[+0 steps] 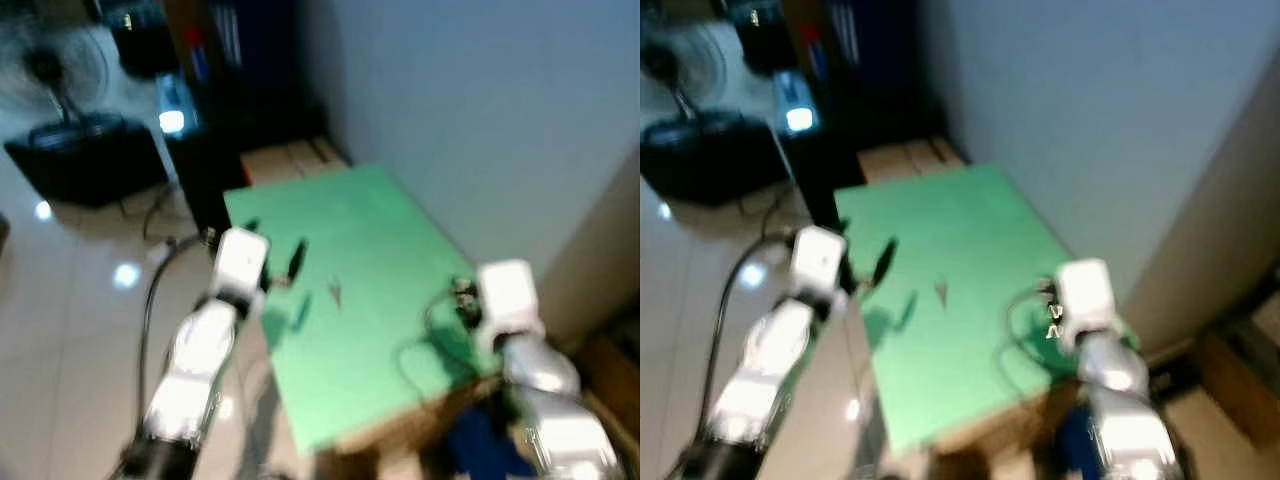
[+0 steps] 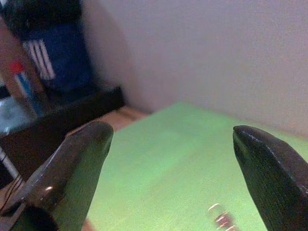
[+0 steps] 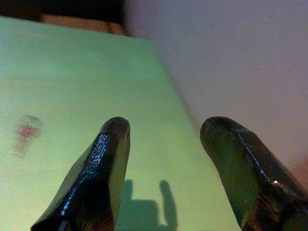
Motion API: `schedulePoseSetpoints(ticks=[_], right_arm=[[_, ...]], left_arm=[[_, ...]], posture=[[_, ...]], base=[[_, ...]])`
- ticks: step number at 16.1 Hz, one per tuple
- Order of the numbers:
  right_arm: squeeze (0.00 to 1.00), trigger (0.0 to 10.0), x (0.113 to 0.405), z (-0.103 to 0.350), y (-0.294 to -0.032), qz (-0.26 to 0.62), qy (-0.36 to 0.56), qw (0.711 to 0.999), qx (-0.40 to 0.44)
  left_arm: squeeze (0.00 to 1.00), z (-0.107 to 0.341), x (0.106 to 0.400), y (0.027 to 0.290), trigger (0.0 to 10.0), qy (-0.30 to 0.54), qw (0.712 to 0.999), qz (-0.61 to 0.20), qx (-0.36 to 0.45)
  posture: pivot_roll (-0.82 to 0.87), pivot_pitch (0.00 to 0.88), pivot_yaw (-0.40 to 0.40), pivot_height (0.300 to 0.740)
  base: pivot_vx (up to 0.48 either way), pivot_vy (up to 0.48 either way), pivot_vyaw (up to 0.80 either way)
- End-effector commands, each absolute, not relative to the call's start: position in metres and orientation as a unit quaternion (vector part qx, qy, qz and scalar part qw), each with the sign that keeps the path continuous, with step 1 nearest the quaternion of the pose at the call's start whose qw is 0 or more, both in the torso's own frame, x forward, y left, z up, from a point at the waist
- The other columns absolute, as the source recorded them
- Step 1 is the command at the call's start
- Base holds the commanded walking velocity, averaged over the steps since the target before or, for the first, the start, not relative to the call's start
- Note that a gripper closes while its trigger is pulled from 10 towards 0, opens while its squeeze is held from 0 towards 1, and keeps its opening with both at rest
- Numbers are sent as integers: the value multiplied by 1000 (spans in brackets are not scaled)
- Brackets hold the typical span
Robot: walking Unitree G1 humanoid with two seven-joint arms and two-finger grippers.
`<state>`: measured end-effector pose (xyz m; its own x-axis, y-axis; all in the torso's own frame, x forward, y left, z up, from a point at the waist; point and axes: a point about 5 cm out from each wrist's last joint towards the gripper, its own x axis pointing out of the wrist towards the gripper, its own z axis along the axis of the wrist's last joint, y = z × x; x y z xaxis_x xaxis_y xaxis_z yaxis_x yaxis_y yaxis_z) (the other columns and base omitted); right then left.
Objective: Hang keys on a hook
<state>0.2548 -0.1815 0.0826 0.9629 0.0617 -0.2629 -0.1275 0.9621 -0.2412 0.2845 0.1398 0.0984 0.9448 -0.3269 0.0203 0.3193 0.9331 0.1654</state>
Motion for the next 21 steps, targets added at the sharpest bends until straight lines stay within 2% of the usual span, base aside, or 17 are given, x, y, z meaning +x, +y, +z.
schedulePoseSetpoints(ticks=[1,4,10,14,15,16,17,21], right_arm=[[0,10000,252,84,-192,35,134,980,-139],[0,10000,252,87,-190,37,135,980,-141],[0,10000,247,81,-194,54,148,979,-130],[0,10000,259,78,-190,50,156,982,-97],[0,10000,264,74,-187,76,159,978,-109],[620,10000,271,68,-184,98,164,976,-104],[1000,10000,277,64,-180,119,167,974,-93],[1000,10000,312,53,-168,171,169,968,-76]], left_arm=[[0,102,285,133,10000,-34,982,-170,79],[0,105,284,130,10000,-33,979,-185,84],[0,104,290,131,10000,-21,977,-193,85],[0,102,286,133,10000,-8,981,-180,76],[0,97,281,136,10000,0,979,-179,93],[0,94,277,142,10000,9,979,-171,111],[0,95,274,148,10000,13,980,-161,117],[0,118,263,173,10000,-5,977,-154,148]], posture=[[-117,0,17,740],[-125,0,21,740],[-140,0,61,740],[-116,0,20,740],[-95,0,12,740],[-67,18,10,740],[-55,33,18,740],[63,128,61,740]], base=[[371,0,0],[364,0,0],[0,0,0],[0,0,0],[0,0,0],[0,0,0],[0,0,0],[0,0,0]])
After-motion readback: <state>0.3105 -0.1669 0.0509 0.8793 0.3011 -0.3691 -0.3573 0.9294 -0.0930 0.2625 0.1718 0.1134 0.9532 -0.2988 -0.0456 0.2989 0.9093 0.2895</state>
